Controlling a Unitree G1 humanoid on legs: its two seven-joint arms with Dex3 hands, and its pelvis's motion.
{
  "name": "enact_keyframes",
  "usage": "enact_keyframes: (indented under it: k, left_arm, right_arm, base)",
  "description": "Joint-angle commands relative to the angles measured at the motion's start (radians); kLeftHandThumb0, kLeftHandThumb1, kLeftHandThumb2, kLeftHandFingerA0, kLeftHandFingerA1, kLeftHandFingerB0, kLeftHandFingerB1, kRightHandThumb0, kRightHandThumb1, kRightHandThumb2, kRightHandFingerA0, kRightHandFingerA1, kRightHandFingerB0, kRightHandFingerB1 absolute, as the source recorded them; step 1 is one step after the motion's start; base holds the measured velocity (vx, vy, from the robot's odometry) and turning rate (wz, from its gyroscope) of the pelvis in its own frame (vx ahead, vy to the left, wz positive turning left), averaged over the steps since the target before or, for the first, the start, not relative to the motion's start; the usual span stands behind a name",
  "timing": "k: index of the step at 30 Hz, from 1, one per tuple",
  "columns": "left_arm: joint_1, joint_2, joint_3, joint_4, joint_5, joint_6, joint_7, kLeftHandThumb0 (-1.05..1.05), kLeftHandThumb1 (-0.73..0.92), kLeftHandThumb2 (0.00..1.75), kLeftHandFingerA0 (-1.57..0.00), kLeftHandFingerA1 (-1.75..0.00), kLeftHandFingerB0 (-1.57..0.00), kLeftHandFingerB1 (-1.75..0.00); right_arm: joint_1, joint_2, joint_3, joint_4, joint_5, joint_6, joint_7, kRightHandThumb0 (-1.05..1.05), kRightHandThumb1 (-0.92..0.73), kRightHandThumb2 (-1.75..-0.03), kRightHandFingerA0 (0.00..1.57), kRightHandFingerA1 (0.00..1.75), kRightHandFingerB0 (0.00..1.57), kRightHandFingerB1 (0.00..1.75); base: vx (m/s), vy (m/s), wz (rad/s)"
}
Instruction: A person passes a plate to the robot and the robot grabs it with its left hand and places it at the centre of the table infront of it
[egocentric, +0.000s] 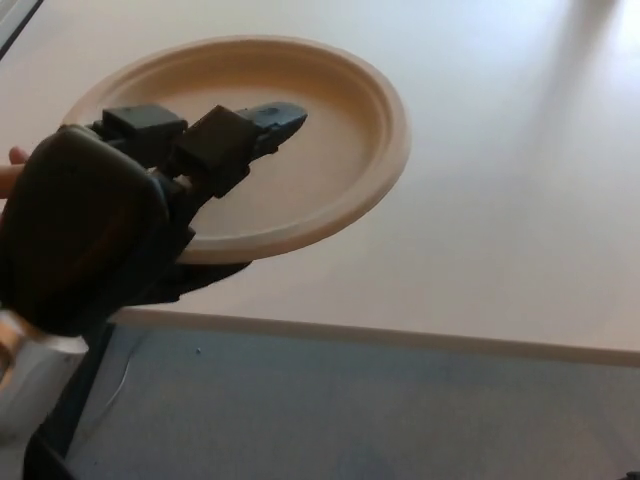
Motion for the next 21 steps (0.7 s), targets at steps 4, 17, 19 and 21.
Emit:
enact_keyframes:
  k: [4,17,19,21]
  left_arm:
    - [-0.113,-0.005,-0.128,0.008,0.294,0.186,-0.099,-0.30,0.66,0.61,-1.08,-1.39,-0.83,-0.52]
    - [-0.090,0.008,-0.197,0.015,0.400,0.245,-0.030,-0.26,0.63,0.58,-0.98,-1.50,-0.94,-0.55]
    - [-0.088,0.003,-0.200,0.009,0.396,0.262,-0.048,-0.27,0.62,0.58,-0.98,-1.50,-0.93,-0.51]
    - [-0.085,0.000,-0.204,0.005,0.386,0.273,-0.059,-0.27,0.62,0.58,-0.99,-1.48,-0.92,-0.50]
  right_arm:
    - [-0.004,-0.021,-0.001,-0.002,0.000,0.000,0.010,-0.56,-0.63,-0.59,0.67,0.71,0.50,0.52]
    - [-0.017,-0.025,0.000,0.001,0.001,0.001,0.018,-0.55,-0.63,-0.58,0.66,0.70,0.53,0.54]
    - [-0.020,-0.025,0.001,0.004,-0.001,0.005,0.019,-0.54,-0.64,-0.58,0.67,0.69,0.52,0.53]
    - [-0.020,-0.025,0.006,0.003,-0.006,0.008,0.016,-0.53,-0.64,-0.58,0.67,0.68,0.52,0.52]
  base:
    - [0.00,0.000,0.00]
    - [0.00,0.000,0.00]
    - [0.00,0.000,0.00]
    - [0.00,0.000,0.00]
